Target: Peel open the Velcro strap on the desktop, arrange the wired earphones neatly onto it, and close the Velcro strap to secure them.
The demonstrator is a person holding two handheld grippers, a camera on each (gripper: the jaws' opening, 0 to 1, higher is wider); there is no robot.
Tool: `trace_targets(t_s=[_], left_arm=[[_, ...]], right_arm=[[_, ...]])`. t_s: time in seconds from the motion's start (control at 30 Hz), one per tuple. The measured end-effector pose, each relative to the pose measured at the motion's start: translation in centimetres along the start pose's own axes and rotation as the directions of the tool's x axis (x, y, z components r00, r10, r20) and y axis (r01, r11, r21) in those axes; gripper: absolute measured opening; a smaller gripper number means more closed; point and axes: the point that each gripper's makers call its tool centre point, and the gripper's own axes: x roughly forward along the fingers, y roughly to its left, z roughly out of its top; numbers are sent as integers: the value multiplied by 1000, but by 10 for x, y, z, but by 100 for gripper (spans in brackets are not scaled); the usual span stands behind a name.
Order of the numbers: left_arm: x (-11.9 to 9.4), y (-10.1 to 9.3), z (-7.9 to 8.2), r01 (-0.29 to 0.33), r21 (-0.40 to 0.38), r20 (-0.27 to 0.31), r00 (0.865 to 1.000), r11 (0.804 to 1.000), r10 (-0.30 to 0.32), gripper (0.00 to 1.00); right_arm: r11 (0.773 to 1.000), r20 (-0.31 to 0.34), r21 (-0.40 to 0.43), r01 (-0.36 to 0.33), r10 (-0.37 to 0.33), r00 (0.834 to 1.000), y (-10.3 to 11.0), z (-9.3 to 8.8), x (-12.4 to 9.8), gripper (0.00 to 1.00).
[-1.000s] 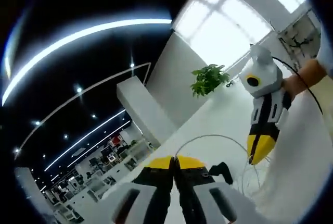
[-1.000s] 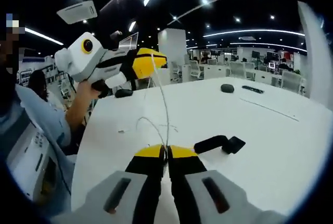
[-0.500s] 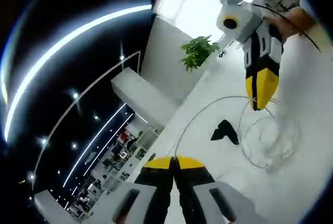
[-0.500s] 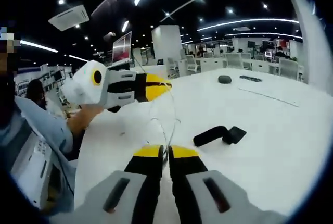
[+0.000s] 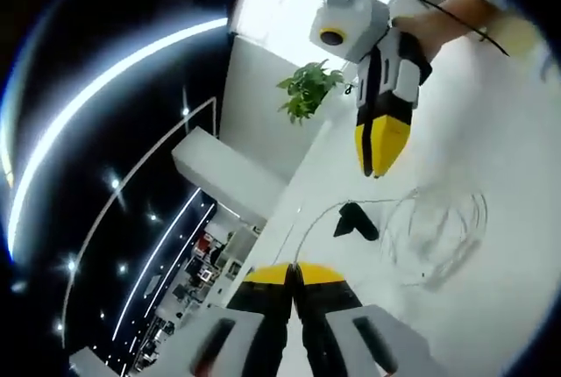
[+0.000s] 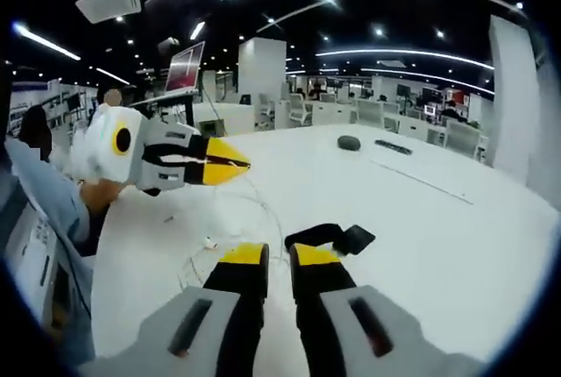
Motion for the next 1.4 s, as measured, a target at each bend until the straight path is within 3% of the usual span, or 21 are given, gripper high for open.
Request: trace_targets(t_s=[0.3, 0.73, 0.9, 1.13, 1.23, 1.4], left_arm=[[1, -9, 9, 23, 41, 28, 999, 999, -25, 5], [-3, -13, 14, 49, 30, 52, 997, 998, -50, 5], [-5, -10, 13, 37, 15, 54, 998, 999, -38, 5], [-11, -7, 3, 13, -76, 44, 999, 997, -10, 6], [-13, -4, 1, 8, -127, 41, 999, 992, -2, 7], [-12, 1, -4, -27, -150, 19, 999, 988, 30, 7]], right_arm=[[992, 20, -118, -52, 54, 998, 19, 26, 29, 12], [975, -7, -208, -78, 78, 997, 22, 31, 46, 11], [973, 2, -215, -87, 90, 996, 25, 31, 46, 7], [977, 32, -193, -93, 100, 994, 27, 26, 44, 4], [981, 65, -176, -87, 99, 993, 24, 30, 36, 4], [986, 126, -143, -89, 107, 986, 22, 39, 24, 4]])
